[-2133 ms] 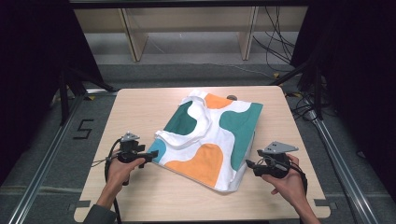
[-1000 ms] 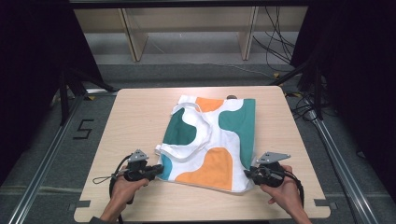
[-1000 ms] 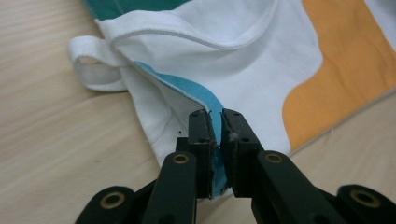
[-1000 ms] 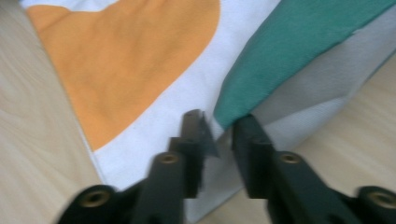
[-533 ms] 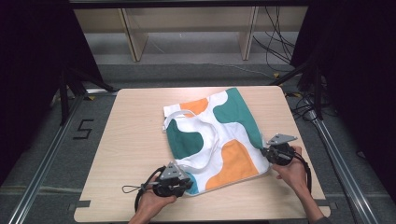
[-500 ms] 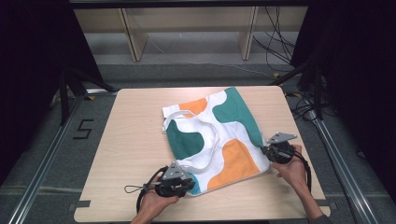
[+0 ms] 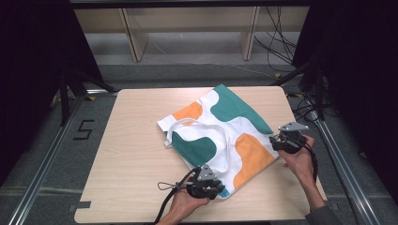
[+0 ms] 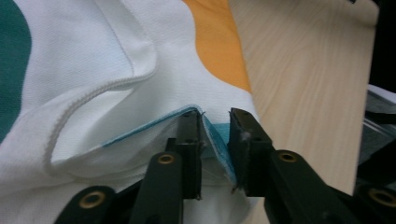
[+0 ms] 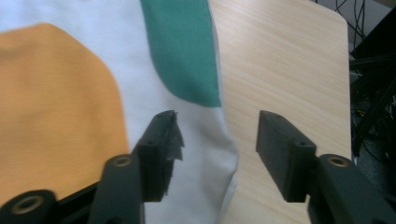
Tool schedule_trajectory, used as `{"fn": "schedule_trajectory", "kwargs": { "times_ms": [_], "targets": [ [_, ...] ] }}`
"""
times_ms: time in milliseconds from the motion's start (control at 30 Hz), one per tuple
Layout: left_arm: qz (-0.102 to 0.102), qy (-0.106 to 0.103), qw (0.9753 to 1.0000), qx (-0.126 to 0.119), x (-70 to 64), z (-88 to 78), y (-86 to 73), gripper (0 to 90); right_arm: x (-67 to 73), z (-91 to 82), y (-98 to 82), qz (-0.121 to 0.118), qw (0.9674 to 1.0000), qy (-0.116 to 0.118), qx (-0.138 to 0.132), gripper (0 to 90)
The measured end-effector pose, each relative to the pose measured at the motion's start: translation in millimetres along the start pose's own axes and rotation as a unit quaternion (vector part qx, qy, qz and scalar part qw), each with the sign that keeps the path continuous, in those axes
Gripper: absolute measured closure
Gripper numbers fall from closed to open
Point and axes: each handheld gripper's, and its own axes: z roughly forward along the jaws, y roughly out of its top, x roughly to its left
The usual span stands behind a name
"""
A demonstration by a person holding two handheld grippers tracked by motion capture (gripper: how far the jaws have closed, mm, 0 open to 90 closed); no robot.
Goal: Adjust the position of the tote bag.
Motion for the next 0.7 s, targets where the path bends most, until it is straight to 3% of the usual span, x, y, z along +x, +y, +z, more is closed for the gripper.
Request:
{"fn": "schedule_trajectory", "kwargs": {
  "times_ms": [33,67,100,167,267,300,333,367,400,433,500,533,567,667,700],
  "targets": [
    [-0.003,-0.018,0.9998,-0.003,-0.1,-4.8,0.5,68.0,3.6,-3.4,-0.1,0.004,1.0000,0.001,-0.008,45.3],
    [0.002,-0.024,0.9997,-0.002,0.6,-10.2,0.7,61.2,10.2,-11.1,0.1,0.004,0.9999,0.006,-0.015,44.0],
    [0.004,-0.019,0.9997,-0.017,-0.4,-22.0,-0.7,49.7,21.8,-23.7,-0.3,-0.007,0.9993,0.027,-0.025,42.9],
    [0.012,-0.014,0.9996,-0.021,1.0,-30.5,-1.5,42.8,27.2,-28.5,-0.3,-0.002,0.9988,0.040,-0.029,42.3],
    [0.019,0.018,0.9984,-0.049,13.4,-58.8,-6.2,37.4,48.8,-42.1,-1.1,-0.012,0.9945,0.094,-0.044,40.6],
    [0.008,0.051,0.9969,-0.060,24.0,-72.3,-12.1,36.2,64.2,-45.4,1.1,-0.016,0.9917,0.119,-0.047,39.8],
    [0.008,0.051,0.9969,-0.060,24.0,-72.3,-12.1,35.9,64.2,-45.4,1.1,-0.016,0.9917,0.119,-0.047,39.8],
    [0.012,0.078,0.9955,-0.054,34.4,-82.3,-17.3,34.9,70.8,-45.7,1.9,-0.018,0.9905,0.128,-0.046,39.2],
    [0.013,0.101,0.9936,-0.049,42.2,-89.4,-21.7,33.9,89.3,-48.4,4.5,-0.028,0.9868,0.153,-0.045,38.9],
    [-0.020,0.121,0.9908,-0.057,54.3,-98.5,-31.4,32.9,98.3,-49.9,5.1,-0.027,0.9850,0.166,-0.038,38.5],
    [-0.041,0.140,0.9875,-0.061,65.8,-108.2,-41.7,32.5,112.4,-50.2,6.0,-0.041,0.9813,0.184,-0.041,37.7],
    [-0.041,0.140,0.9875,-0.061,65.8,-108.2,-41.7,32.0,112.4,-50.2,6.0,-0.041,0.9813,0.184,-0.041,37.7],
    [-0.046,0.167,0.9836,-0.050,73.4,-116.6,-50.1,30.7,130.7,-50.4,6.9,-0.063,0.9752,0.208,-0.041,37.2],
    [-0.059,0.173,0.9822,-0.045,80.5,-124.7,-58.0,29.2,153.7,-50.7,8.2,-0.081,0.9719,0.218,-0.037,36.6],
    [-0.067,0.177,0.9804,-0.055,81.0,-124.0,-59.8,28.6,162.6,-50.7,8.2,-0.082,0.9706,0.224,-0.030,36.5]
  ]
}}
